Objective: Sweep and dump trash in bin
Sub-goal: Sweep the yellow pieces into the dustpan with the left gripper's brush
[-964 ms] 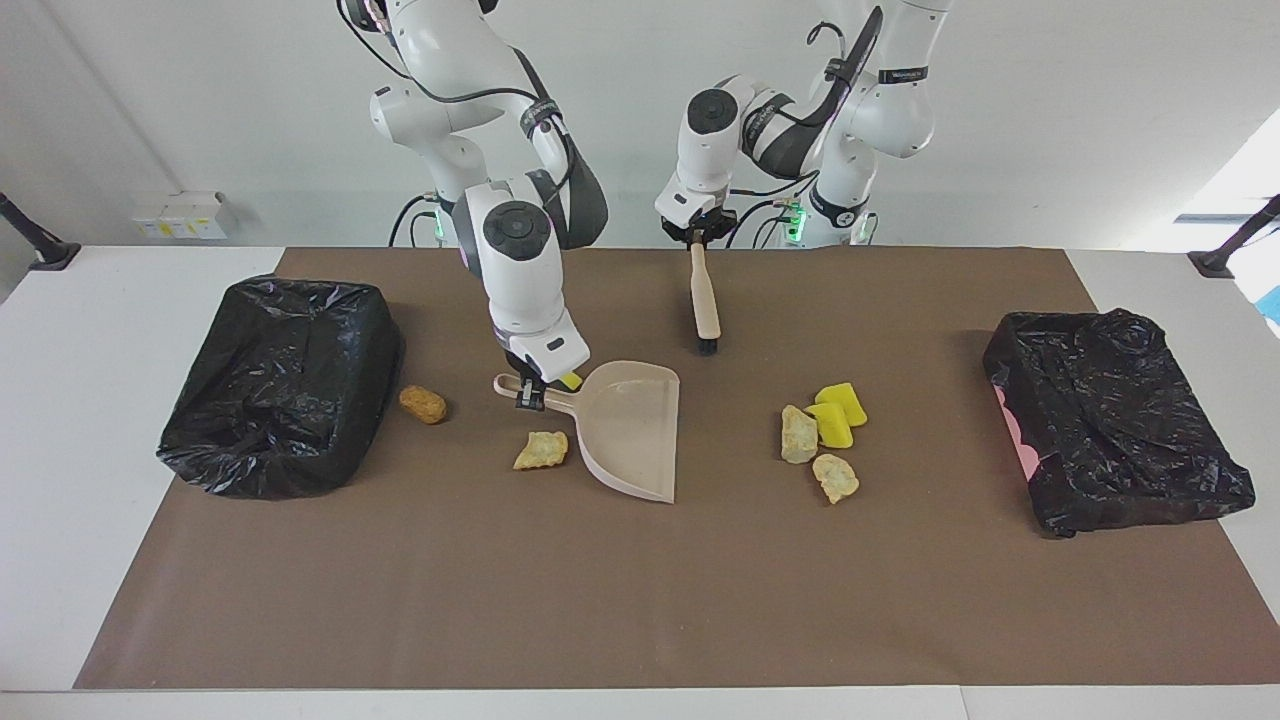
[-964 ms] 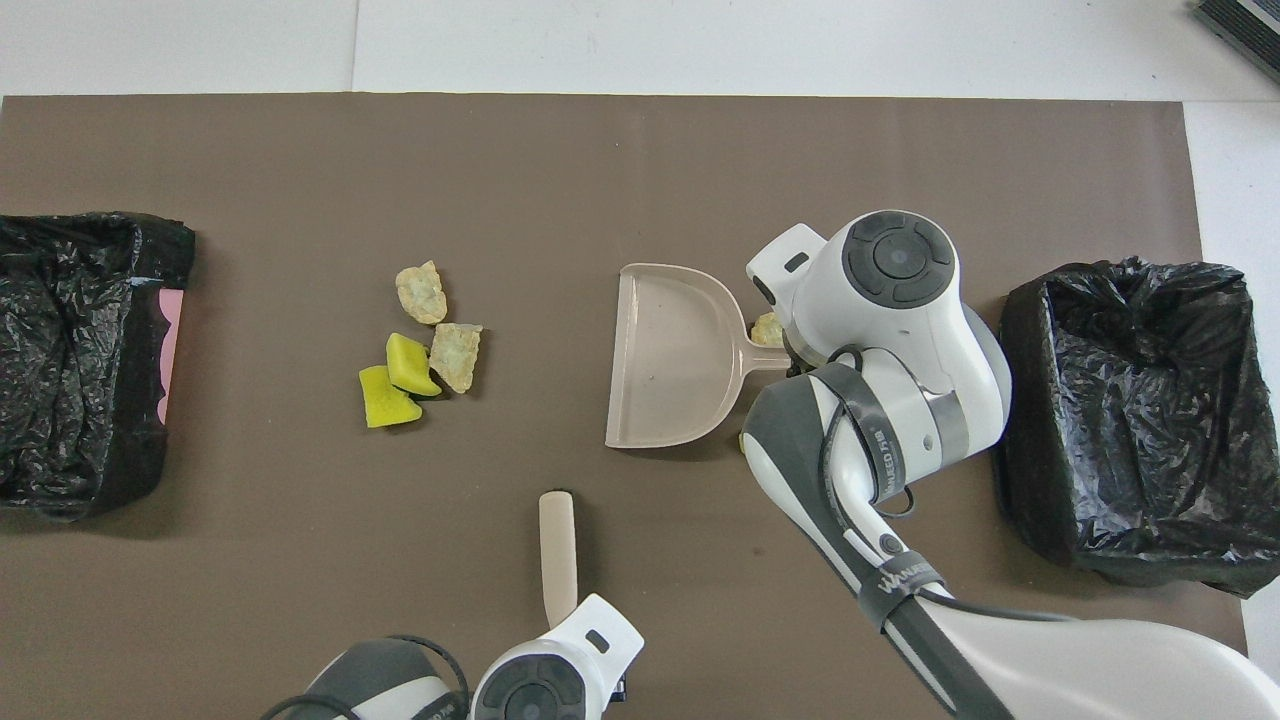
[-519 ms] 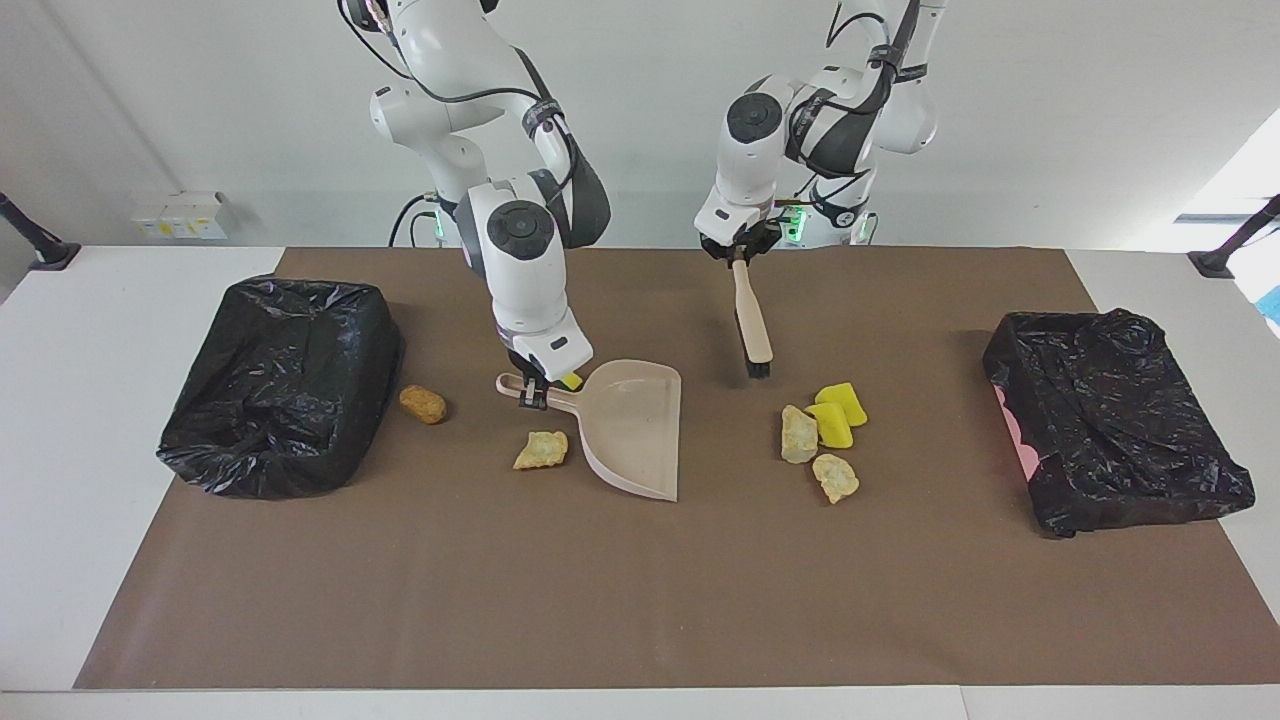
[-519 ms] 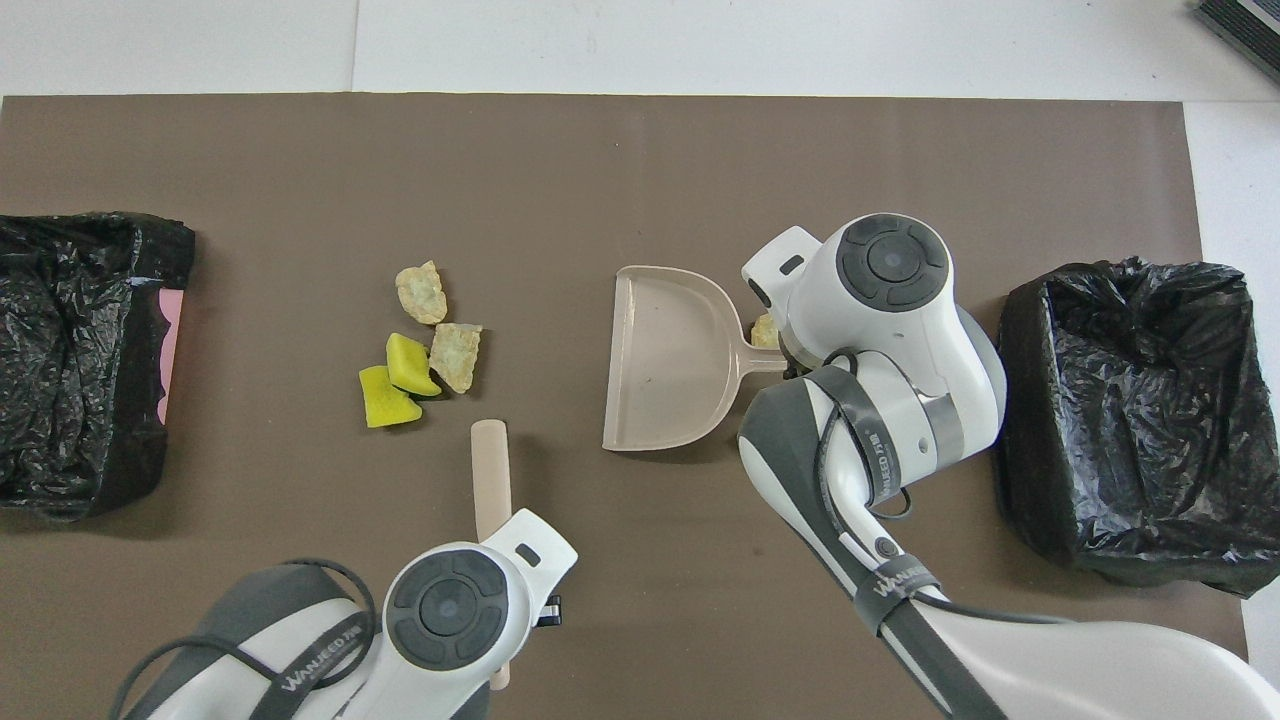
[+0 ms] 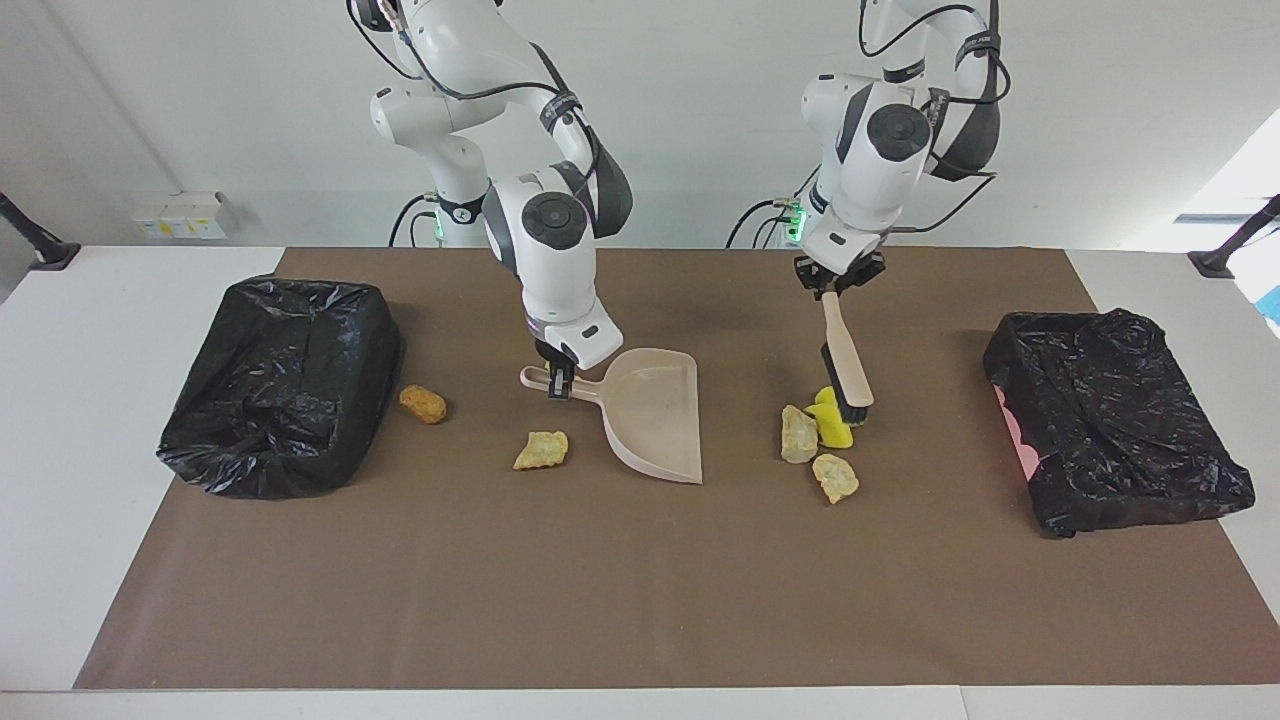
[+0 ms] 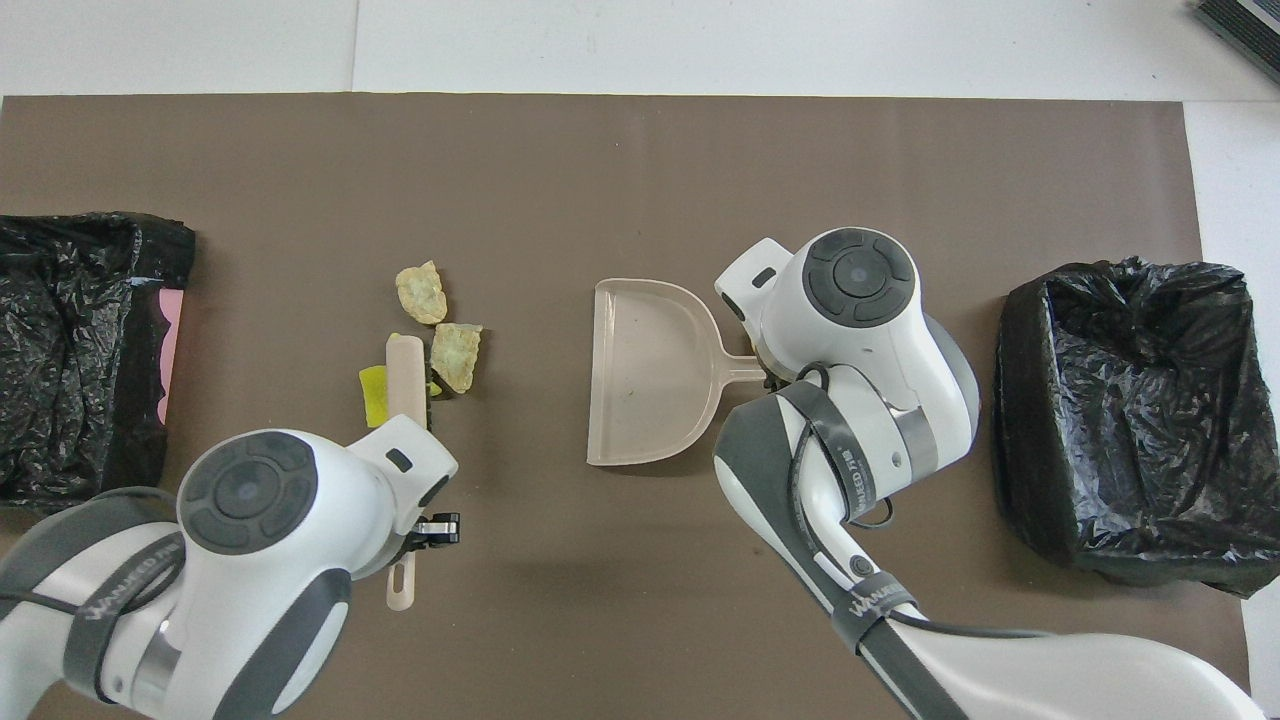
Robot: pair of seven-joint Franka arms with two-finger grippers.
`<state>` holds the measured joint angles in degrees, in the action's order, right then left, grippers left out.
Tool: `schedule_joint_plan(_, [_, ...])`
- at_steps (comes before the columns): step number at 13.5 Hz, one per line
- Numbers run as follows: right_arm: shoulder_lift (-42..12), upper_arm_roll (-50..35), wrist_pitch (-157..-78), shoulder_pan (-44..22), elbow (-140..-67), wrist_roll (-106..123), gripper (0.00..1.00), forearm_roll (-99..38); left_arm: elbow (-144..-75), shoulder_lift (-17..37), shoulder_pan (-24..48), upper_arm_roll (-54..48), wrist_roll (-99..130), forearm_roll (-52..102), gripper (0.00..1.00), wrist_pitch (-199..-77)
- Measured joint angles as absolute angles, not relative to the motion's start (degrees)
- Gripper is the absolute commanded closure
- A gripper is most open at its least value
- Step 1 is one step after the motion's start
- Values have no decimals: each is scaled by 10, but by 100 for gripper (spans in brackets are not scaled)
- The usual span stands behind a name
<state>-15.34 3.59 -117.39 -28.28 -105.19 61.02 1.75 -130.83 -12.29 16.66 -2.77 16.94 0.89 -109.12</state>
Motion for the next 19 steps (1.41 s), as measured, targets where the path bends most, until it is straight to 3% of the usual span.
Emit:
schedule_joint_plan(4, [-153, 36, -1176, -297, -1061, 609, 100, 16, -1266, -81, 76, -27, 95, 0, 100, -1094])
schedule_joint_plan(9, [-153, 36, -1177, -303, -1063, 608, 100, 16, -1274, -21, 58, -34, 82, -4, 100, -1155])
schedule_joint_plan(14, [-153, 36, -1177, -303, -1064, 608, 100, 16, -1320, -9, 91, -44, 88, -3, 100, -1229])
schedule_joint_plan(19, [-153, 36, -1177, -303, -1064, 608, 100, 16, -1324, -12, 180, -47, 150, 40, 100, -1233])
